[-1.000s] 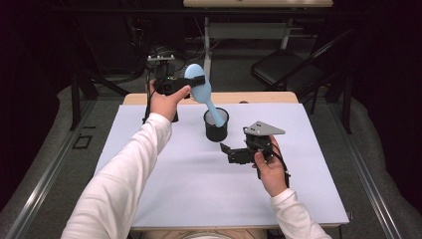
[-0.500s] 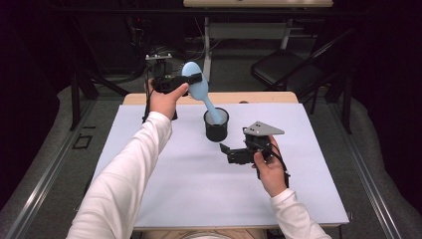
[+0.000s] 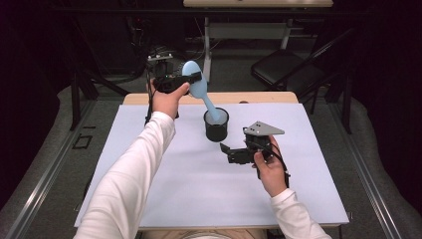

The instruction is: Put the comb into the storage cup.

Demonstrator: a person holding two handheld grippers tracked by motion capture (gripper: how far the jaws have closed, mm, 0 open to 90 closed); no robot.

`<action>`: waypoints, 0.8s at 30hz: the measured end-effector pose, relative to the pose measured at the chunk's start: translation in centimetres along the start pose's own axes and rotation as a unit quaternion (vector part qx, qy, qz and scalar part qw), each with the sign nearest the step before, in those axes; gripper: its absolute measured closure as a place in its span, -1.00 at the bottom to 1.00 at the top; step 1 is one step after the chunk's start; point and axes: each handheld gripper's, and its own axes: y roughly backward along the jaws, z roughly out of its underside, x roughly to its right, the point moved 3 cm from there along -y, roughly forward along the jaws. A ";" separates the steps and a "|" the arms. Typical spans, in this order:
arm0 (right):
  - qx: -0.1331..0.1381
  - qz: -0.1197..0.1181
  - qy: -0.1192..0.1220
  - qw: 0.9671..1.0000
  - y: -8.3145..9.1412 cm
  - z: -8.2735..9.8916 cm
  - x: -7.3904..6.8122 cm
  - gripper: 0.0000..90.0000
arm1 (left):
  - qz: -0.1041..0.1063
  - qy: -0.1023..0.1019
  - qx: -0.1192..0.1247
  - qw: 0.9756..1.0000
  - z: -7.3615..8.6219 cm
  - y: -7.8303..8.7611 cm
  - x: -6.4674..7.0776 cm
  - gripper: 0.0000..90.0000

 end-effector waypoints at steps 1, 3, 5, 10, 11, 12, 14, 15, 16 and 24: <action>0.000 0.000 0.000 1.000 0.0 0.0 0.0 -0.93 | 0.000 0.000 0.001 1.000 0.0 -0.1 0.0 0.10; 0.000 0.000 0.000 1.000 0.0 0.0 0.0 -0.93 | 0.000 -0.001 0.003 1.000 0.0 -0.1 0.0 0.10; 0.000 0.000 0.000 1.000 0.0 0.0 0.0 -0.93 | -0.002 -0.003 0.004 1.000 0.0 -0.2 0.0 0.10; -0.001 -0.001 0.000 1.000 0.0 0.0 0.0 -0.93 | -0.009 -0.006 0.006 1.000 0.1 -0.4 0.0 0.10; -0.001 -0.001 0.000 1.000 0.0 0.0 0.0 -0.93 | -0.010 -0.006 0.006 1.000 0.1 -0.5 0.0 0.10; -0.002 0.000 0.001 1.000 0.0 0.0 0.0 -0.93 | -0.011 -0.006 0.006 1.000 0.1 -0.5 0.0 0.10; -0.002 -0.001 0.000 1.000 0.0 0.0 -0.1 -0.93 | -0.013 -0.008 0.006 1.000 0.2 -0.6 -0.1 0.10; -0.003 0.000 0.001 1.000 0.0 0.0 -0.1 -0.93 | -0.014 -0.008 0.006 1.000 0.2 -0.6 -0.1 0.10; -0.003 -0.001 0.001 1.000 0.0 0.0 -0.1 -0.93 | -0.014 -0.009 0.007 1.000 0.2 -0.7 -0.1 0.10; -0.002 0.000 0.001 1.000 0.0 0.0 0.0 -0.92 | -0.020 -0.013 0.006 1.000 0.3 -0.9 -0.2 0.10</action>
